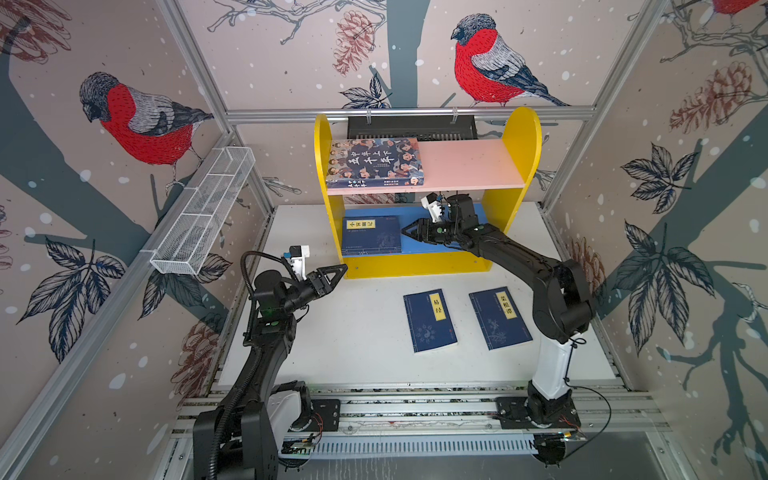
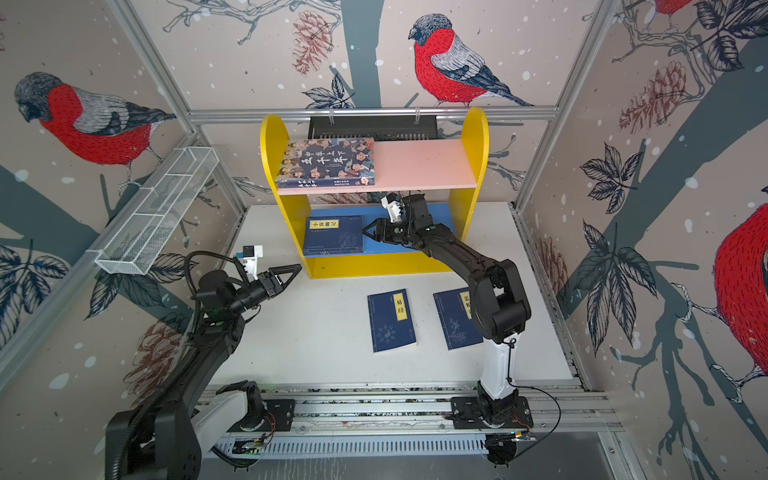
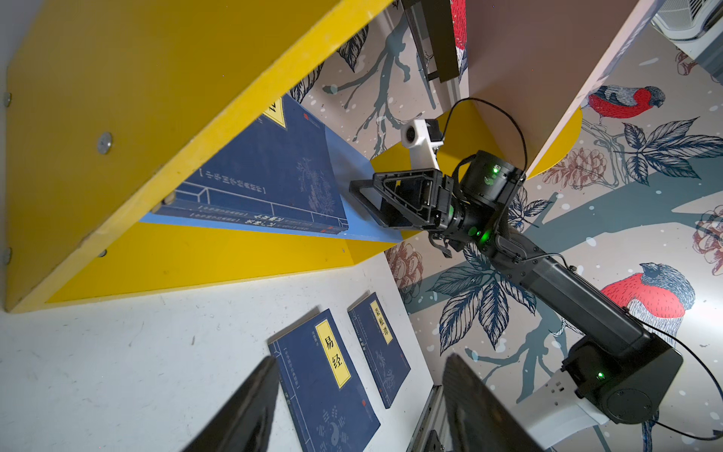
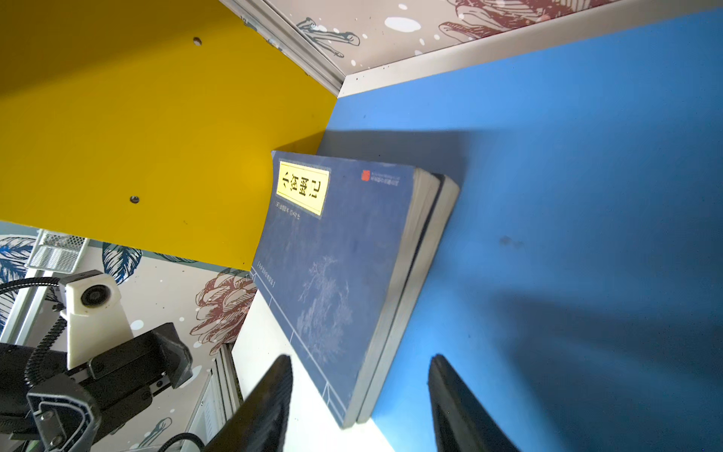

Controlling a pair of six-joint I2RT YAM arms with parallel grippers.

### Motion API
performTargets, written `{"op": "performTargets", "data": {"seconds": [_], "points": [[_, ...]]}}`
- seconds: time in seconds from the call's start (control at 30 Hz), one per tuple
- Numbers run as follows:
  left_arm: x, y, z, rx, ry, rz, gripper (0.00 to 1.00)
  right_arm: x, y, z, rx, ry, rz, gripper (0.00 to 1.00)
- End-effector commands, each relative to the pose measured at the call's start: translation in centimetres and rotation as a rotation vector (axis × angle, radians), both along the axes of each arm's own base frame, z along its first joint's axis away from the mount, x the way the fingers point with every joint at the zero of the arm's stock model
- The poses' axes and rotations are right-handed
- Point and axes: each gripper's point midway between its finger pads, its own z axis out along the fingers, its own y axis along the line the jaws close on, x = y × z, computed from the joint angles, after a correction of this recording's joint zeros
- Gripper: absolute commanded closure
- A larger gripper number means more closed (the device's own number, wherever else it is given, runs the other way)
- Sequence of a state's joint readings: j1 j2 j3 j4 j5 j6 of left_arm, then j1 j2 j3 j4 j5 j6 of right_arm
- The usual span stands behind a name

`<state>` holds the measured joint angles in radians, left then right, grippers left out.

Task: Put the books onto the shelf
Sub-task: 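Move the right gripper back to the table over the nearer blue paperback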

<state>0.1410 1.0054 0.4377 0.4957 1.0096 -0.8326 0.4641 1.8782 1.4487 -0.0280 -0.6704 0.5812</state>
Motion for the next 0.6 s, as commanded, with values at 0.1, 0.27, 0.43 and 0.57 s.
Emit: {"op": "performTargets", "data": {"seconds": [0.1,0.27,0.43,0.57], "points": [[0.1,0.3,-1.2,0.039,0.024,0.019,0.33,-5.0,-2.7,1.3,-0.018,-0.055,-0.059,0.43],[-0.1,0.7,-4.2,0.065,0.105,0.053,0.32,-11.1,-6.3,-2.5,-0.191,0.006,-0.170,0.40],[-0.2,0.7,-7.4,0.075,0.192,0.076,0.31,-14.7,-9.2,-7.8,-0.266,0.102,-0.260,0.39],[-0.8,-0.3,-9.1,0.084,0.226,0.045,0.29,-15.0,-11.5,-11.2,-0.342,0.153,-0.353,0.38]]}}
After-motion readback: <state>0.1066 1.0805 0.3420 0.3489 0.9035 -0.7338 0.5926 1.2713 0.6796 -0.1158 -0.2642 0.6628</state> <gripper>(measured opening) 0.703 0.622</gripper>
